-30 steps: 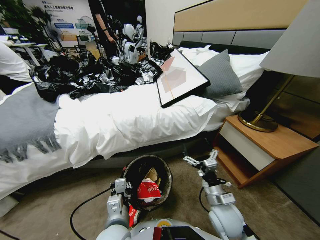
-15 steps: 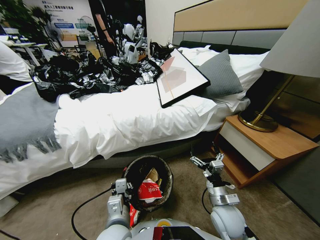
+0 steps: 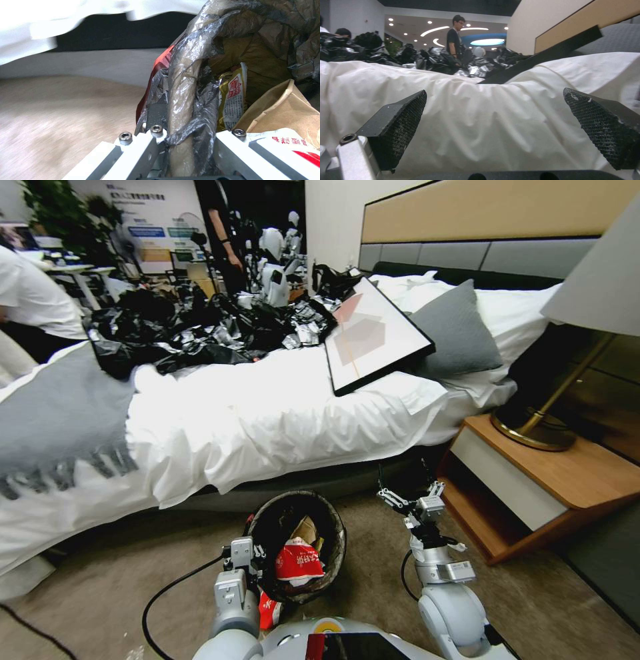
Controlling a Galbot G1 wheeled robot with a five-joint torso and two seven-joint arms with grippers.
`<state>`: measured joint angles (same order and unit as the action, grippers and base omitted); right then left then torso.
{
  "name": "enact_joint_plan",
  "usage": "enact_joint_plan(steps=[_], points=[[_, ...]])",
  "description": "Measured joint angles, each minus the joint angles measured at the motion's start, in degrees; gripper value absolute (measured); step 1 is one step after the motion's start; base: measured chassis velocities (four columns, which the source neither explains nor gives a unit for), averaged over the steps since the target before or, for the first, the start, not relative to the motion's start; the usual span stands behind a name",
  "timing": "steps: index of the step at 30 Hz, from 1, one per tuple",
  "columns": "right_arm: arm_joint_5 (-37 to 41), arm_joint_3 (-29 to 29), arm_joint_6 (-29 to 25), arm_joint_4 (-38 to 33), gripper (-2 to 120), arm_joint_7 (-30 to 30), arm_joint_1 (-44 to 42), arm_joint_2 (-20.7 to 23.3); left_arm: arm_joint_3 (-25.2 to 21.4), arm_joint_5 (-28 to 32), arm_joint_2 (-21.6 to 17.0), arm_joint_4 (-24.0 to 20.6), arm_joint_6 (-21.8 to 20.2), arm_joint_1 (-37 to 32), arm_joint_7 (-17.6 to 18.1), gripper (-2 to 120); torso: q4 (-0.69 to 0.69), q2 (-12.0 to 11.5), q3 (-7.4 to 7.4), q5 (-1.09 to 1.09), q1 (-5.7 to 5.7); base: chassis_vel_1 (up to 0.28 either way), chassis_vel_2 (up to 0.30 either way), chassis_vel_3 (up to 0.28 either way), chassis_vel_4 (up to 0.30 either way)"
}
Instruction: Pick up the trash bin, then pick up the garbage from the floor and place it into the trash bin.
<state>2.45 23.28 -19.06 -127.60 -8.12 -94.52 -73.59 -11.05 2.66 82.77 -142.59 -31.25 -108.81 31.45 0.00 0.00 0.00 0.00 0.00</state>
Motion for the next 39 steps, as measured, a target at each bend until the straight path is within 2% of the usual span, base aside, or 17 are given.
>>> enact_joint_plan(steps=[39], points=[[0.16, -0.21, 0.25, 0.37, 100, 0.52, 1.23, 0.24, -1.01, -0.18, -0.09, -0.67, 0.27, 0.37, -0.25, 2, 0.00, 0.00, 0.00, 0.00, 0.00, 0.122, 0.124, 0.125, 0.127]])
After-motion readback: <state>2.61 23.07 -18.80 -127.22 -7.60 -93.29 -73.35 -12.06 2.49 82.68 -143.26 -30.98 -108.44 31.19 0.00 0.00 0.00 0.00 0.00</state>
